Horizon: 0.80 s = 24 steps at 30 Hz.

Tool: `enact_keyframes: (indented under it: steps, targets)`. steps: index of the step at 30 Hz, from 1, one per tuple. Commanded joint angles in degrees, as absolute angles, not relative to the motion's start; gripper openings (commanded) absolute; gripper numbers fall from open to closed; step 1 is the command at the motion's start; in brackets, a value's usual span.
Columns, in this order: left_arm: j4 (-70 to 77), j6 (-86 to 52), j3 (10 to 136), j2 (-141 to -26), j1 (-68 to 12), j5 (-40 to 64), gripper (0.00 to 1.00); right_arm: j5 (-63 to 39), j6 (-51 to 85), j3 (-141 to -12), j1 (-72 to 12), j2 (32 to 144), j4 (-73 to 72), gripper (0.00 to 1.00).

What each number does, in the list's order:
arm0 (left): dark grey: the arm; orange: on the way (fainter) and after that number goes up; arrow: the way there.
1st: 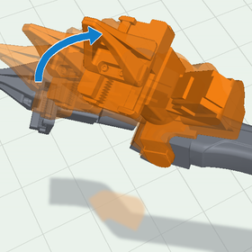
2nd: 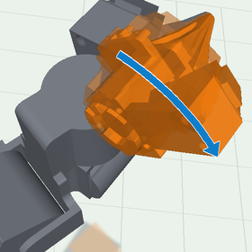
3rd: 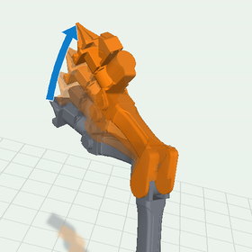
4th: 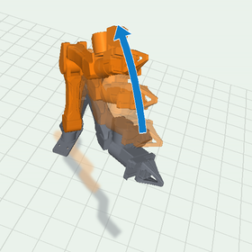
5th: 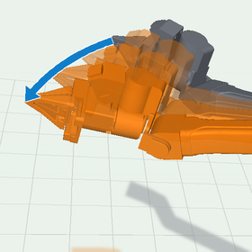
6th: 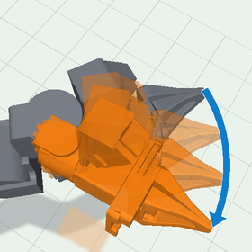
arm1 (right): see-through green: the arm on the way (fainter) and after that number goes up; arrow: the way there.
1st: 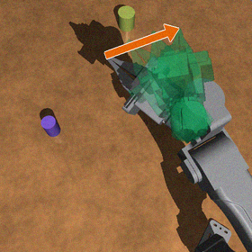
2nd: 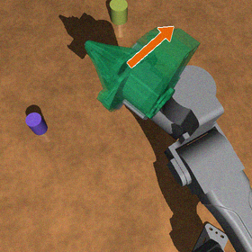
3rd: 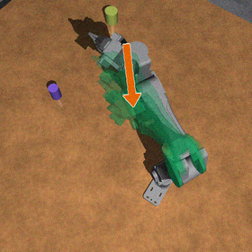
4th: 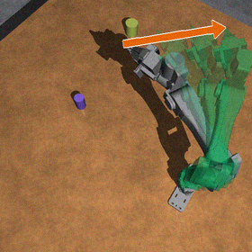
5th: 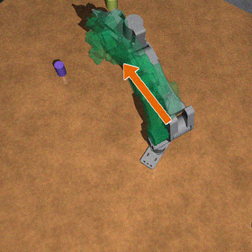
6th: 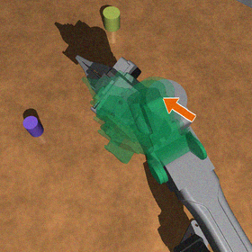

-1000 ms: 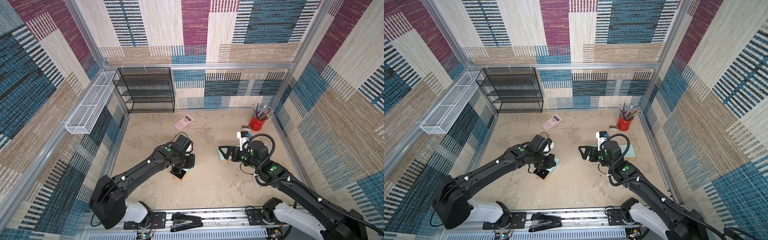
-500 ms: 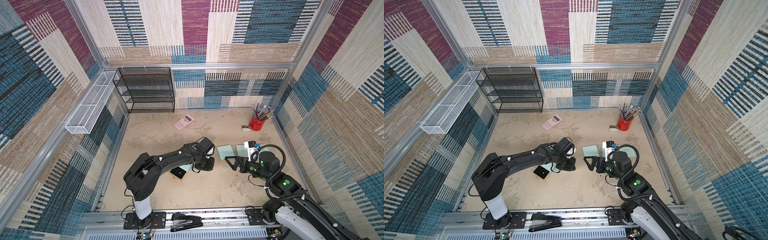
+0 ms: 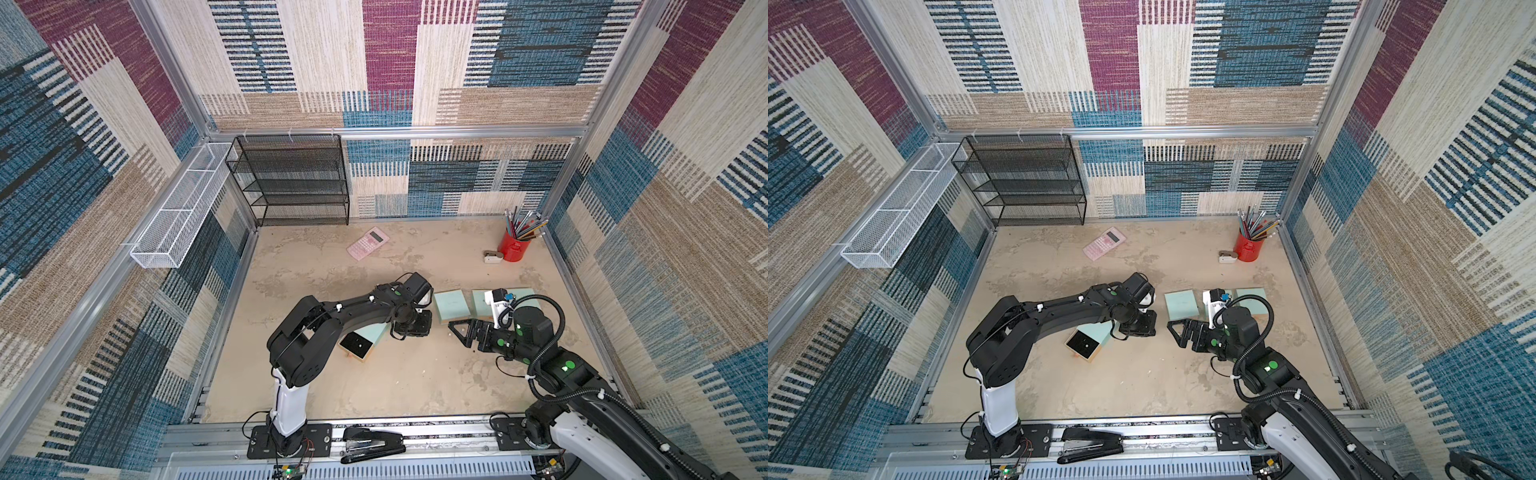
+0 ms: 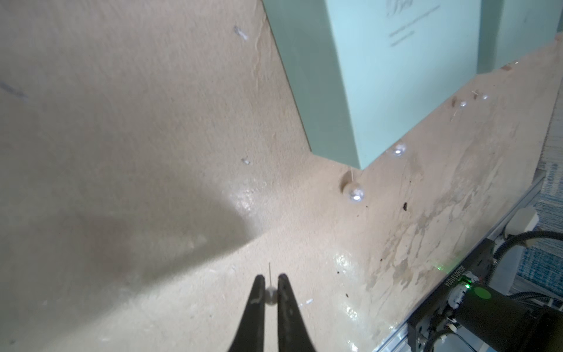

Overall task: Take out the earrings from the drawer-style jewelry box
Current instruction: Place the earring at the center of the board.

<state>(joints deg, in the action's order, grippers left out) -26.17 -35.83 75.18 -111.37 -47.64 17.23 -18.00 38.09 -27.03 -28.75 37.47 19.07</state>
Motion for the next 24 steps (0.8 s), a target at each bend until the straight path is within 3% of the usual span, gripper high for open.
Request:
enact_keyframes:
  steps: [1, 24]
  targets:
    - [-25.3, -37.3, 75.8, -112.1, -47.5, 19.0, 0.09, -18.6, 38.2, -26.7, -28.7, 37.5, 16.8, 0.99]
    - [-23.6, -38.3, 74.9, -114.0, -46.4, 19.5, 0.13, -19.6, 39.5, -25.0, -28.7, 38.7, 14.2, 0.99]
